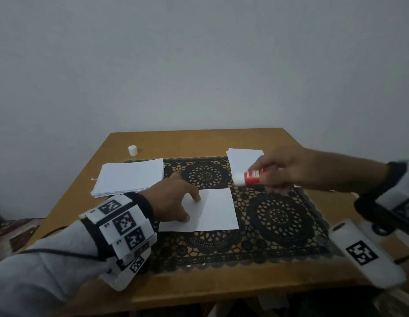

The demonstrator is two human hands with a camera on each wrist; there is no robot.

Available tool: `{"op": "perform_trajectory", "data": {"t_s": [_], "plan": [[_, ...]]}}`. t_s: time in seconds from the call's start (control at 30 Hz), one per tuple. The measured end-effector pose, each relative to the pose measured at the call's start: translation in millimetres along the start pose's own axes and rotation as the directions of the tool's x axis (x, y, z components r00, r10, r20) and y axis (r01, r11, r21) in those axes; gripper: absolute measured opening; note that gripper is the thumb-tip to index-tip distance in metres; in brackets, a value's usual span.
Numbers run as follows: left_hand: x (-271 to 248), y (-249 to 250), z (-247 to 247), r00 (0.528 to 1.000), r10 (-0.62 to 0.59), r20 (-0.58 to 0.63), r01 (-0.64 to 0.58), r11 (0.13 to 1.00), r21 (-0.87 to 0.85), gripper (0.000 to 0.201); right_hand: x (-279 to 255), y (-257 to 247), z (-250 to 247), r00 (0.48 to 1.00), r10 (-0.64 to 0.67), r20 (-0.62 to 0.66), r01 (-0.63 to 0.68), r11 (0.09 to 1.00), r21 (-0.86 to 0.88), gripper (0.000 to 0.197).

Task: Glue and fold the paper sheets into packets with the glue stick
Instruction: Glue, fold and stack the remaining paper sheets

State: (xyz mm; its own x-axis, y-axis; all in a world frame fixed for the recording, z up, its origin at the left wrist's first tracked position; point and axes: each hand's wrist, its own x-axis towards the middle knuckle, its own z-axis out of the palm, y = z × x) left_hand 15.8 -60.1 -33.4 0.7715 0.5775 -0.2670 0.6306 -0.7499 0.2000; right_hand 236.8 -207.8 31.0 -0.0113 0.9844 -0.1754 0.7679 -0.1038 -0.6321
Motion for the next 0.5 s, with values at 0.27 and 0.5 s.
{"op": "perform_trajectory", "data": {"t_s": [0.27,0.5], "plan": [[1,1,0,0.999,0.035,-0.003,-0.035,0.996,0.078,0.050,76,2,6,0.915,0.092,-0.393,0.007,0.970,0.243,0.021],[2,-1,0,0.998,0.065,-0.006,-0.063,0.988,0.138,0.050,159,22,0,0.830,0.097,-0.550,-0.103,0.994,0.020,0.032]]}}
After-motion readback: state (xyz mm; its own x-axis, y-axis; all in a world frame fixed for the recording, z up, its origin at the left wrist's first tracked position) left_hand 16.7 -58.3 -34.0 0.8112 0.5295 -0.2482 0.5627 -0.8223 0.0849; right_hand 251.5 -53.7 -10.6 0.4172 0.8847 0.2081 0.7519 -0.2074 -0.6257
